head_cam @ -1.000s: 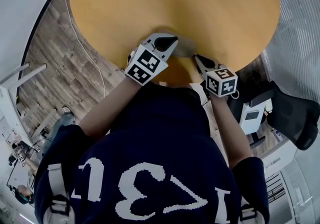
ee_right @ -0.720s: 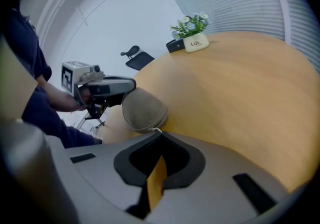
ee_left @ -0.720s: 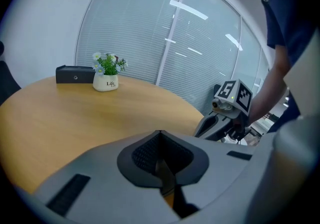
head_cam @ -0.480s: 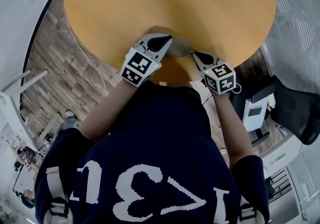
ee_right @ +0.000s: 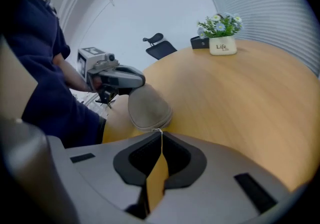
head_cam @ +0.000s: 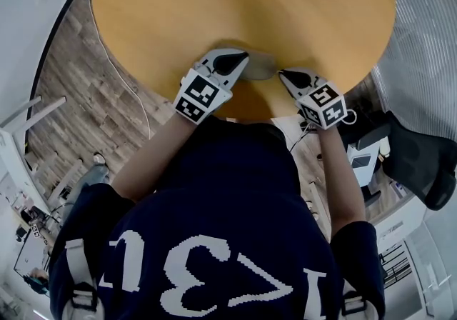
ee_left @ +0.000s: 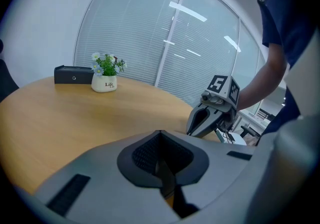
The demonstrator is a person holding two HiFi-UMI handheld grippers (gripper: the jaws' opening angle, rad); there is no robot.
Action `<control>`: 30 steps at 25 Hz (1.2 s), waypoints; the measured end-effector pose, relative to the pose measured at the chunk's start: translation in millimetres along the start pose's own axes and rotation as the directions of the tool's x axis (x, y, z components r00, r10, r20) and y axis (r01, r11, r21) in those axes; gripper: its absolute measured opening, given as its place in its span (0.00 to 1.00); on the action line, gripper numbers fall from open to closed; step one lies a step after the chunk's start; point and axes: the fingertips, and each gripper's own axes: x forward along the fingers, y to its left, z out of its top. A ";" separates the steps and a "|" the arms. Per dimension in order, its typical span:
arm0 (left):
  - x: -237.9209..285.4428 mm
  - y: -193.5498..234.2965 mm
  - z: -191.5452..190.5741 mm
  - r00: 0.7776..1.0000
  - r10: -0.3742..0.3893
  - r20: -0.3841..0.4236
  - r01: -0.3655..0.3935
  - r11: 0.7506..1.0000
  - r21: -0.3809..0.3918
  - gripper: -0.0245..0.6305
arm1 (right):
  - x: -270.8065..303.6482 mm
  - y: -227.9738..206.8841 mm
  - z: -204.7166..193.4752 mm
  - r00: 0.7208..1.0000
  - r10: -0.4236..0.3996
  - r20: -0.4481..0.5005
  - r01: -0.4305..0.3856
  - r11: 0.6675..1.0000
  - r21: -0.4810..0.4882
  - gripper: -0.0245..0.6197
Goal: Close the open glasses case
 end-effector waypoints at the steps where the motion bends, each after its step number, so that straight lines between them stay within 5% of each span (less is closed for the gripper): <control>1: 0.1 0.2 0.1 1.000 -0.001 0.000 0.001 1.000 -0.001 0.06 | 0.4 1.7 1.6 1.000 0.017 -0.008 -0.017 0.999 -0.034 0.08; 9: -0.8 0.8 0.0 1.000 -0.003 0.000 0.003 1.000 -0.004 0.06 | -0.5 6.2 6.3 0.993 0.109 -0.039 -0.112 0.988 -0.111 0.08; 19: 0.1 -2.1 0.2 1.000 -0.010 -0.005 0.010 1.000 0.011 0.06 | 2.0 -16.1 12.1 1.000 0.019 0.008 -0.018 0.999 -0.049 0.07; 27: 1.6 2.8 0.5 1.000 -0.010 0.006 0.010 1.000 -0.028 0.06 | 19.8 -37.7 40.5 0.998 0.033 -0.057 -0.042 0.985 -0.169 0.07; 30: 0.6 6.2 -0.9 1.000 -0.025 0.006 0.026 0.998 -0.062 0.06 | 26.1 -37.8 45.8 0.995 0.070 -0.066 -0.078 0.987 -0.144 0.07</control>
